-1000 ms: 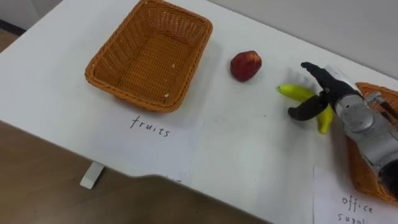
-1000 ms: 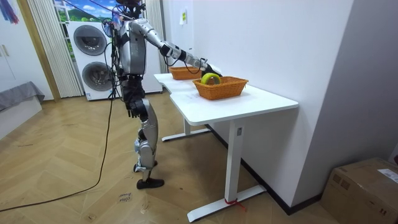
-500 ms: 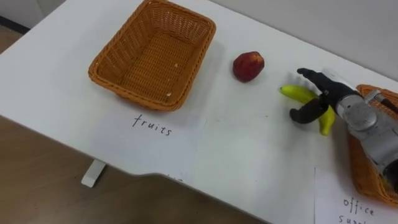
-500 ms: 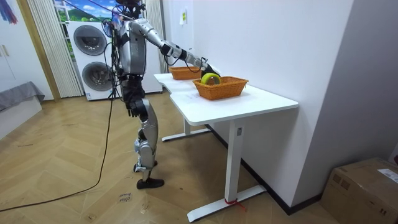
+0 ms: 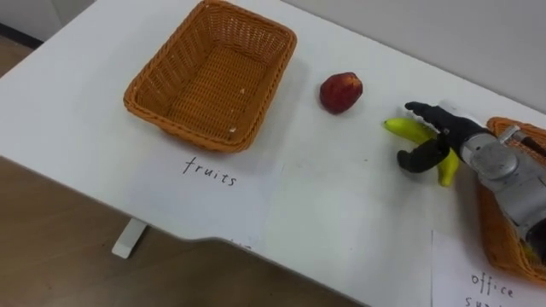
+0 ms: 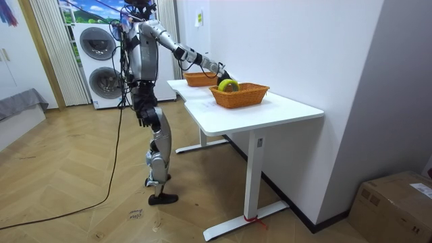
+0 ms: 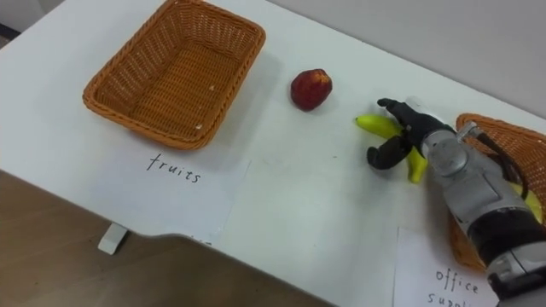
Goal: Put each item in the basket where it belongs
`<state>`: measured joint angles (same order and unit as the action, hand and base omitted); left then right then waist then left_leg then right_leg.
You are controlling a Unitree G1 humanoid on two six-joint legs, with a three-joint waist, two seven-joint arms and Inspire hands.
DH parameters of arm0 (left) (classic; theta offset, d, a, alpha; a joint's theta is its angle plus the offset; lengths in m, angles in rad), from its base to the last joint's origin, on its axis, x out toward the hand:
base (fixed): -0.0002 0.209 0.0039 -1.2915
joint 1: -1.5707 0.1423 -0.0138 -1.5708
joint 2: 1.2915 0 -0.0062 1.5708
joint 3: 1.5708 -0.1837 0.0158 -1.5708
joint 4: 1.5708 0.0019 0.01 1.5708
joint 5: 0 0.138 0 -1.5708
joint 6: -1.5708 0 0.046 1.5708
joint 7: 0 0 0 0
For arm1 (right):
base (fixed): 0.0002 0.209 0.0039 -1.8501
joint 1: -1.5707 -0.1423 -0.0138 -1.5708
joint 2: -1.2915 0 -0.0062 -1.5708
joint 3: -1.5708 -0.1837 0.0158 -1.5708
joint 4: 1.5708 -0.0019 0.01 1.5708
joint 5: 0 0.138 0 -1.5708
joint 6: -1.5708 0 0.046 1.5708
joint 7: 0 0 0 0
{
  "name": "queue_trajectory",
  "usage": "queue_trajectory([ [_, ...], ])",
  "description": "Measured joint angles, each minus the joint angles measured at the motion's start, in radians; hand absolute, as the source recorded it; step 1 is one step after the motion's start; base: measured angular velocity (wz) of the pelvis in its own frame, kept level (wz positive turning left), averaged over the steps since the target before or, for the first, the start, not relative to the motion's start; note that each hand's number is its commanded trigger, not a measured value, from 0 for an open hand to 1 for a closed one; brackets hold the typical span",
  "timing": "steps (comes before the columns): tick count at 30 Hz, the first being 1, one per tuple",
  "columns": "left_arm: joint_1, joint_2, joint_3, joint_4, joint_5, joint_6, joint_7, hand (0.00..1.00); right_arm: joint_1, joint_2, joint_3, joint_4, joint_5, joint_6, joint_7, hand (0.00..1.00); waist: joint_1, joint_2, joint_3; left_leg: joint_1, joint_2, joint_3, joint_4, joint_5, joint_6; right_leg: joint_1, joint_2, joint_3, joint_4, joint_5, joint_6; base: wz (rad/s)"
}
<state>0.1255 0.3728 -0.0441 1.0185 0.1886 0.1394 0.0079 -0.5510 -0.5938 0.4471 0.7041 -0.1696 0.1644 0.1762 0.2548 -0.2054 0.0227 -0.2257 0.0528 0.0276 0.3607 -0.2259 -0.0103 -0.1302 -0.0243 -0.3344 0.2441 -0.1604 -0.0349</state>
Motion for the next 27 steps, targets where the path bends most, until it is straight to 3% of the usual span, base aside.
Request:
queue_trajectory([
  [14,-0.014,0.0,0.0,-0.026,0.0,0.013,0.007,0.0,0.0,-0.008,0.005,0.065,0.0,-0.001,0.042,0.01,0.029,0.005,-0.0012,0.03,0.003,-0.009,-0.006,0.002,-0.005,0.034,0.004,-0.019,-0.007,0.003,-0.001,0.01],
  [16,-0.012,0.0,0.0,-0.026,0.0,0.015,0.007,0.0,0.001,-0.008,0.005,0.067,0.0,0.0,0.048,0.57,0.03,0.004,-0.0019,0.036,0.004,-0.008,-0.007,0.003,-0.006,0.038,0.004,-0.021,-0.008,0.003,-0.001,0.0],
  [17,-0.008,0.0,0.0,-0.026,0.0,0.015,0.006,0.0,0.001,-0.008,0.005,0.066,-0.002,0.0,0.056,0.96,0.03,0.003,-0.0031,0.041,0.003,-0.008,-0.01,0.003,-0.006,0.042,0.003,-0.024,-0.008,0.003,-0.001,-0.04],
  [18,-0.002,0.0,0.002,-0.027,-0.001,0.015,0.006,0.0,0.001,-0.008,0.005,0.066,-0.002,0.0,0.063,1.0,0.03,0.001,-0.0047,0.045,0.003,-0.006,-0.015,0.003,-0.007,0.044,0.003,-0.025,-0.008,0.003,-0.001,-0.04],
  [23,-0.002,0.0,0.002,-0.027,-0.002,0.014,0.003,0.0,0.001,-0.033,0.003,0.061,0.0,0.0,0.057,1.0,0.029,-0.011,-0.0132,0.048,0.004,-0.01,-0.016,0.004,-0.007,0.048,0.003,-0.029,-0.008,0.003,-0.001,0.01],
  [27,0.001,0.003,0.001,-0.027,-0.005,0.014,-0.001,0.0,0.011,-0.035,0.004,0.06,0.0,0.003,0.076,1.0,0.028,-0.013,-0.0135,0.063,0.002,-0.009,-0.023,0.004,-0.007,0.061,0.002,-0.035,-0.01,0.003,-0.001,0.0],
])
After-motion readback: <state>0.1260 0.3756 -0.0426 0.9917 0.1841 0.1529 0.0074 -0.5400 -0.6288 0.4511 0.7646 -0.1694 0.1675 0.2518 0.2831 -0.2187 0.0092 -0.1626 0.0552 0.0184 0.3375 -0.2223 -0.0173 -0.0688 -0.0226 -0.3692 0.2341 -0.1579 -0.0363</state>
